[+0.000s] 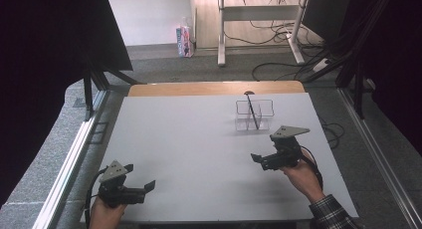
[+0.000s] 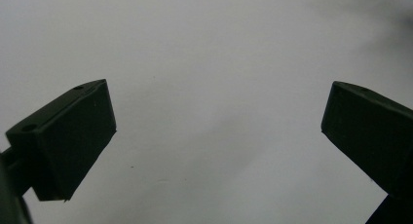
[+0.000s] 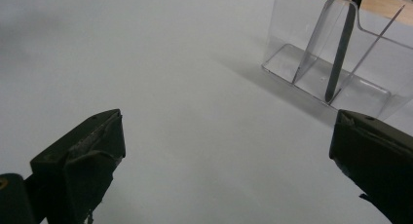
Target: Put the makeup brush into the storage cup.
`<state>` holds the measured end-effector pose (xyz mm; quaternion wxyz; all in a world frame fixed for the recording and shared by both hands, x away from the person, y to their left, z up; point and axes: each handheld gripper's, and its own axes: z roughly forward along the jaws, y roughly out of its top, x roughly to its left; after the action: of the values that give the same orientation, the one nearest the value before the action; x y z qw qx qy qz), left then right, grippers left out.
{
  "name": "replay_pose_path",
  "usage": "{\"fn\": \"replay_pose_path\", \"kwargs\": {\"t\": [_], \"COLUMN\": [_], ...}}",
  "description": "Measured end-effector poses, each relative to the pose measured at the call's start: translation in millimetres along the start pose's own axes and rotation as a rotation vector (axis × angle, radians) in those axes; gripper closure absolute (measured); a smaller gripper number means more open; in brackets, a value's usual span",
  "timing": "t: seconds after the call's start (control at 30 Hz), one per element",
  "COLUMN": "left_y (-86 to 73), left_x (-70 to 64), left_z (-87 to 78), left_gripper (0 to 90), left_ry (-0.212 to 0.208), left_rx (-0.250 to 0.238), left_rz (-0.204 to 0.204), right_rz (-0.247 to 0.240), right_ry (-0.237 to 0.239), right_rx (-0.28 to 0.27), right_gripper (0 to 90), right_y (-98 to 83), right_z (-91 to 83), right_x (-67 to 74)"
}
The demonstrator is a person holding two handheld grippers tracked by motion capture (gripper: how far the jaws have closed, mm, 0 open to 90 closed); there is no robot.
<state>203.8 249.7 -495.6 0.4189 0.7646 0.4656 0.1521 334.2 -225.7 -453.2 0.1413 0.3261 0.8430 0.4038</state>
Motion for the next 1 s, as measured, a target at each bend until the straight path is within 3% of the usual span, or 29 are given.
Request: {"fn": "replay_pose_path", "kwargs": {"t": [0.53,1.0], "left_y": [0.0,0.2], "left_x": [-0.8,-1.4], "left_z": [0.1,0.5], "left_gripper": [0.0,0.0], "left_ry": [0.001,0.0], "left_rx": [-0.001,0.004], "left_rz": [0.008,0.01], "right_rz": [0.013,0.017], "right_ry": [-0.008,-0.043], "right_rx": [0.005,0.011], "right_gripper": [0.0,0.0], "right_y": [-11.8,-21.0], "right_z": [-13.1,-27.4], "right_x": [9.0,14.2]}}
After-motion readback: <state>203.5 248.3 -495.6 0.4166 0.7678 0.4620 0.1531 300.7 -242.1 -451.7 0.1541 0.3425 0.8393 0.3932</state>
